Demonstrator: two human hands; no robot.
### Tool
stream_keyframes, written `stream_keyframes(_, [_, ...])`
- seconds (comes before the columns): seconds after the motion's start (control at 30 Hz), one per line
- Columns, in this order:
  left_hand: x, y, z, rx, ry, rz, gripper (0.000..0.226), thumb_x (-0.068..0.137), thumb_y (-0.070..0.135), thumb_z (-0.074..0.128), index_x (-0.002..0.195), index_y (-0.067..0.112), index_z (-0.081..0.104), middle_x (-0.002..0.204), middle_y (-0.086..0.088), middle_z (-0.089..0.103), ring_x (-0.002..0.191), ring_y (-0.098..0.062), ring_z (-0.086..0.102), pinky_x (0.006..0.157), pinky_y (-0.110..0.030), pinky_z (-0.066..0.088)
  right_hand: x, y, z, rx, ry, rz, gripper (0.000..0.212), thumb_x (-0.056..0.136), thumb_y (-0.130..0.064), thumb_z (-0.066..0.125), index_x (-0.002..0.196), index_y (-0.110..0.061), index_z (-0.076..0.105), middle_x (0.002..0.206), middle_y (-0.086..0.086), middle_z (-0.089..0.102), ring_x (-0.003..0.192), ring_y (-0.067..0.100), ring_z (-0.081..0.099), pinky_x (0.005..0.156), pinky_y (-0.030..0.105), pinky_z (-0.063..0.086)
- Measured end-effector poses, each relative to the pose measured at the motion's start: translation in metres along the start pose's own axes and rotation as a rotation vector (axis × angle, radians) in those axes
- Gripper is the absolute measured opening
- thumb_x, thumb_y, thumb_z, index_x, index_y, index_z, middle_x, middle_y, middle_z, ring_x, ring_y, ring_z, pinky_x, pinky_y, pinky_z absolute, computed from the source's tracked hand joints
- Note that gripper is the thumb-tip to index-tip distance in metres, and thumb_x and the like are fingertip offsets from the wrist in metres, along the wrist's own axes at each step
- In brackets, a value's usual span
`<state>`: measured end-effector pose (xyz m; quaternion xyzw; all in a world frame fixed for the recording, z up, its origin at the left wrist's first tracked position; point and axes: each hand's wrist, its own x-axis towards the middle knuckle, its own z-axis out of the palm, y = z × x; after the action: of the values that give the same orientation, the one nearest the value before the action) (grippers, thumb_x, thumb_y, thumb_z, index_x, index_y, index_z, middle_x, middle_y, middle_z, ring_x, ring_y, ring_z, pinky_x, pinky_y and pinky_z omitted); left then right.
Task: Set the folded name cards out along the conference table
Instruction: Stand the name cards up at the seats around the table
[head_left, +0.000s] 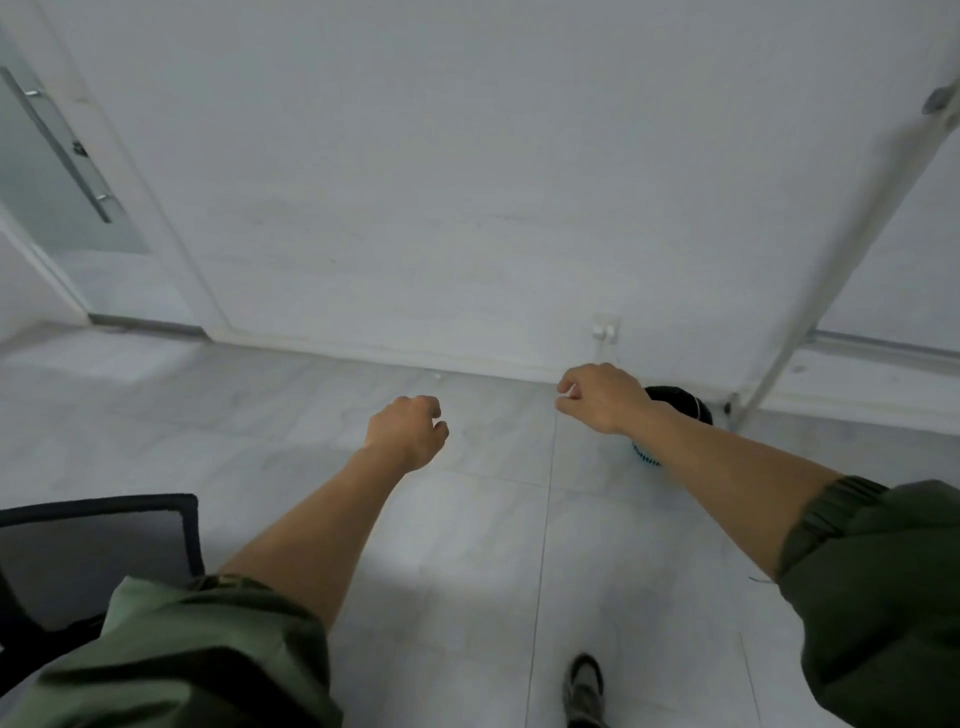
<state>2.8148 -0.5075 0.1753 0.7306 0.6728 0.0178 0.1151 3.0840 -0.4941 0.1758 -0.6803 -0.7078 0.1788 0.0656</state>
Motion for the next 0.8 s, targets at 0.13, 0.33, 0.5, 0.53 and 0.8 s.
stream_keyframes(0.13, [0.085,-0.012,-0.004,-0.013,0.016,-0.065,0.038,0.096,0.038,0.046,0.13,0.022,0.054,0.125,-0.01,0.057,0.116,-0.028,0.054,0.089,-0.035,0.043,0.105,-0.003,-0.006,-0.021,-0.014,-0.062,0.036,0.092,-0.04,0.059,0.124,-0.022,0.061,0.123,0.003,0.064,0.111,0.022,0.059,0.093,0.036,0.048])
stream_keyframes(0.33, [0.198,-0.035,-0.028,-0.053,0.066,-0.217,0.037,0.095,0.038,0.047,0.128,0.021,0.055,0.123,-0.012,0.058,0.115,-0.028,0.054,0.09,-0.035,0.044,0.257,-0.019,-0.028,-0.073,-0.047,-0.173,0.036,0.091,-0.041,0.059,0.122,-0.023,0.063,0.12,0.0,0.066,0.112,0.023,0.059,0.092,0.033,0.047])
stream_keyframes(0.5, [0.265,-0.076,-0.048,-0.079,0.087,-0.347,0.037,0.095,0.037,0.048,0.127,0.021,0.055,0.124,-0.012,0.059,0.115,-0.029,0.055,0.09,-0.036,0.044,0.363,-0.064,-0.039,-0.106,-0.101,-0.288,0.036,0.092,-0.042,0.057,0.123,-0.024,0.062,0.118,-0.001,0.067,0.112,0.022,0.058,0.092,0.035,0.048])
stream_keyframes(0.53, [0.281,-0.089,-0.051,-0.086,0.091,-0.383,0.037,0.095,0.037,0.048,0.128,0.021,0.055,0.124,-0.012,0.058,0.115,-0.029,0.054,0.091,-0.037,0.044,0.389,-0.078,-0.036,-0.114,-0.109,-0.319,0.036,0.092,-0.041,0.057,0.123,-0.024,0.062,0.119,-0.001,0.067,0.112,0.022,0.058,0.093,0.036,0.048])
stream_keyframes(0.8, [0.373,-0.2,-0.063,-0.1,0.098,-0.515,0.036,0.095,0.038,0.049,0.126,0.021,0.056,0.123,-0.01,0.059,0.112,-0.028,0.056,0.091,-0.036,0.045,0.533,-0.191,0.007,-0.116,-0.18,-0.471,0.035,0.092,-0.04,0.059,0.122,-0.022,0.062,0.118,0.0,0.066,0.112,0.022,0.058,0.093,0.036,0.047])
